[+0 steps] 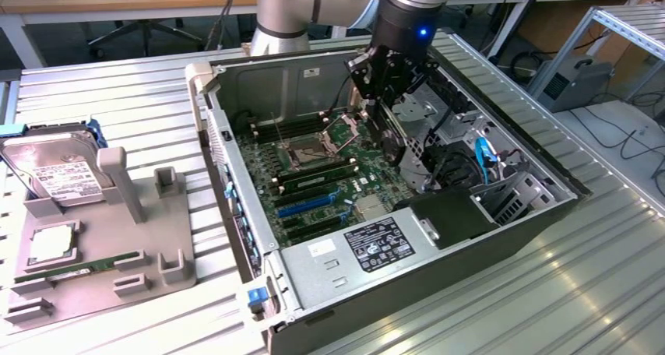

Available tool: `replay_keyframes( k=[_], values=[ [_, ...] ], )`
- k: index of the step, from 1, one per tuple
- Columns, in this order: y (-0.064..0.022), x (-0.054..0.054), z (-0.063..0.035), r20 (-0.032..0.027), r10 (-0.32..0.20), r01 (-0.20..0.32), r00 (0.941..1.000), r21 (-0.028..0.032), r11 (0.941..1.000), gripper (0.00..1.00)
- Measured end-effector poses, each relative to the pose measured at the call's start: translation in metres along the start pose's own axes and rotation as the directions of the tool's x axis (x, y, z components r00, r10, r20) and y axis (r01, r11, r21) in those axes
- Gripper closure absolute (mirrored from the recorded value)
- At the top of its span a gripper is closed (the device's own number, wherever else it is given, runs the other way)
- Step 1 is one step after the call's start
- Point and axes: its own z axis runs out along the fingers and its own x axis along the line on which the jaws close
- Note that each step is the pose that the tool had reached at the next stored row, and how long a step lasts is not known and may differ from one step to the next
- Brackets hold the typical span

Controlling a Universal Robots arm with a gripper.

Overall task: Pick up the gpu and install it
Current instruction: 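Insert the gpu into the slot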

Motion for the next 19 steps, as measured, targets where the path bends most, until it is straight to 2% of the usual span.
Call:
replay_keyframes(
  k=[3, 8, 13, 17, 19],
  values=[
    [0.0, 0.0006, 0.0, 0.0, 0.0, 0.0, 1.0, 0.0, 1.0, 0.73],
    [-0.0009, 0.0087, 0.0002, 0.0, -0.001, 0.001, 1.0, 0.0, 1.0, 0.73],
    [-0.001, 0.0096, 0.0004, -0.0002, -0.015, 0.015, 0.9999, -0.0003, 0.9999, 0.73],
    [-0.001, 0.0097, 0.0005, -0.0005, -0.058, 0.058, 0.9983, -0.0016, 0.9983, 0.73],
    [-0.0009, 0.0096, 0.0006, -0.0009, -0.101, 0.101, 0.9949, -0.0029, 0.9949, 0.73]
  ],
)
